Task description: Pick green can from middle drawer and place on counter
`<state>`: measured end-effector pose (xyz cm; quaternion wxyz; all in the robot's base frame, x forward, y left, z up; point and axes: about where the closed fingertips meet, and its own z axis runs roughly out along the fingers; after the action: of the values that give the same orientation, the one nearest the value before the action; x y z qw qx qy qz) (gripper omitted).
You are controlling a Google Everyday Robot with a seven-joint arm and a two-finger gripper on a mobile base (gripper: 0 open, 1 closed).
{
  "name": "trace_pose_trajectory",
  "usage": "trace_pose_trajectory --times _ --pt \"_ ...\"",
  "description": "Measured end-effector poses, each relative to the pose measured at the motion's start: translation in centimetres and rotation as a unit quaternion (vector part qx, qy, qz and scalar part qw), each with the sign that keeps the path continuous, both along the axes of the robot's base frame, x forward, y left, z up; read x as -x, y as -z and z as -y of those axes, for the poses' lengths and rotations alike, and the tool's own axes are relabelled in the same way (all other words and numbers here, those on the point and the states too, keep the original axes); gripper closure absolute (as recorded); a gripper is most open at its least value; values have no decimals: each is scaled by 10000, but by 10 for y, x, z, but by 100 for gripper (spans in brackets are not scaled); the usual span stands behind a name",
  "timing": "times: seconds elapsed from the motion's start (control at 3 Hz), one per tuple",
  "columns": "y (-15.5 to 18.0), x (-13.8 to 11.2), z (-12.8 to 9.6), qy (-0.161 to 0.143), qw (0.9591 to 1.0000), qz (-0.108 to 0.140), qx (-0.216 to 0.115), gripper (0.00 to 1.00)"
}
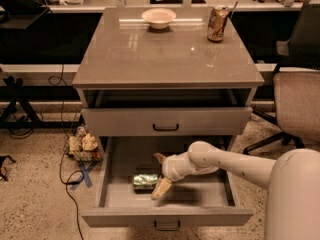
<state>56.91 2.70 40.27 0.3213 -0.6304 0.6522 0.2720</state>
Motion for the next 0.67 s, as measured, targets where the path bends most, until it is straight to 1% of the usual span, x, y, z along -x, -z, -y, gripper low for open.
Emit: trace_pose_trajectory --times 0.33,0.67 --pt "18 2 -19 -51 10000 -8 22 7" --pt "22 5 -24 -71 10000 11 30 29"
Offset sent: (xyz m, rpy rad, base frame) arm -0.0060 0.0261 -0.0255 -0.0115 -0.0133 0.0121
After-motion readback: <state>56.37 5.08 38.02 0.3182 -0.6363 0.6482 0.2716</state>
